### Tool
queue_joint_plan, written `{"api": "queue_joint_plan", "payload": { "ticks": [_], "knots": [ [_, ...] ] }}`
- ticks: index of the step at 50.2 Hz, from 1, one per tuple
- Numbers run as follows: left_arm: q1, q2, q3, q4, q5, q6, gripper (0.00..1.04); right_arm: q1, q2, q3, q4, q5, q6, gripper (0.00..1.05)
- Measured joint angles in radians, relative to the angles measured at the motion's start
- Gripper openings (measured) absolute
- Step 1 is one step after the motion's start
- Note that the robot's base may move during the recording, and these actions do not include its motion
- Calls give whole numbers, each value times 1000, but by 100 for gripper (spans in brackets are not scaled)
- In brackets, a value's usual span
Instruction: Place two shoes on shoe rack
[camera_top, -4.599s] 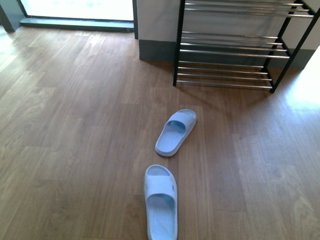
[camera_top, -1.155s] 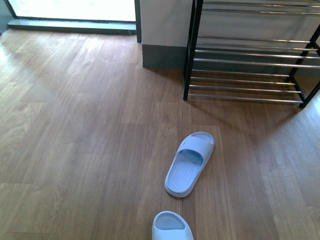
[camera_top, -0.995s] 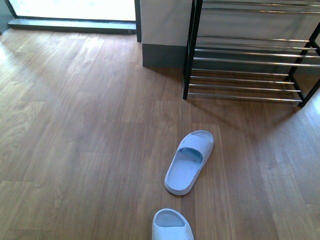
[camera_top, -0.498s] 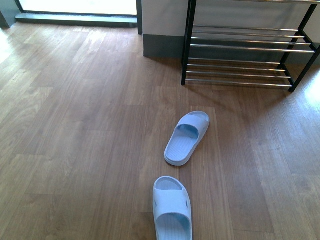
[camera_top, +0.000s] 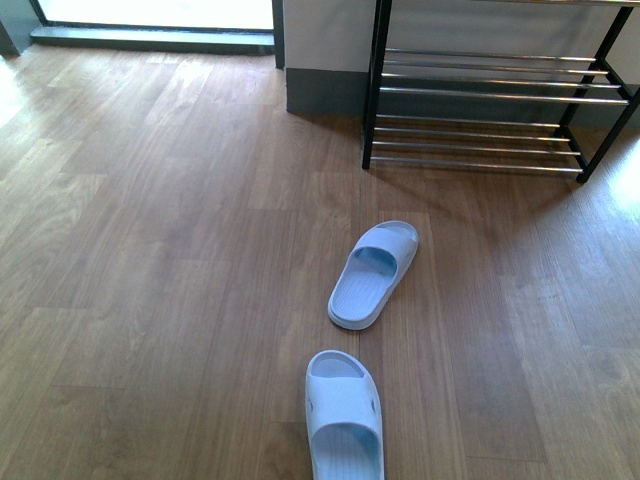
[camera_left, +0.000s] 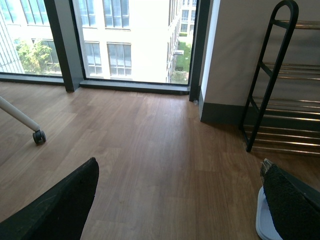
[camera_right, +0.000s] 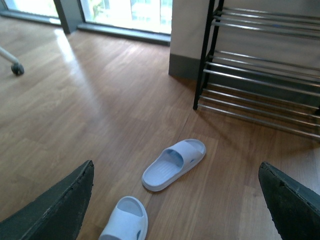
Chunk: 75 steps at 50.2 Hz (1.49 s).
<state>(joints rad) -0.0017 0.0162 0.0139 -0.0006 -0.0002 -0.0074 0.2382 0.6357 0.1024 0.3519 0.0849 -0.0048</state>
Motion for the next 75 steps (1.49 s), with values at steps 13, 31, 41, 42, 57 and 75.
{"api": "queue_joint_plan", "payload": {
  "ticks": [13,31,41,42,57,75],
  "knots": [
    [0,0,0,0,0,0,95,126,750,259,175,40,8,95],
    [0,0,0,0,0,0,95,153,1310,549,145,44,-45,95],
    [0,0,0,0,0,0,95,218,1606,758,76,92,-103,96],
    [0,0,0,0,0,0,95,222,1634,776,67,94,-117,95],
    [0,0,0,0,0,0,95,206,1885,918,18,132,-167,95],
    [0,0,0,0,0,0,95,153,2037,999,-18,137,-146,95]
  ]
}}
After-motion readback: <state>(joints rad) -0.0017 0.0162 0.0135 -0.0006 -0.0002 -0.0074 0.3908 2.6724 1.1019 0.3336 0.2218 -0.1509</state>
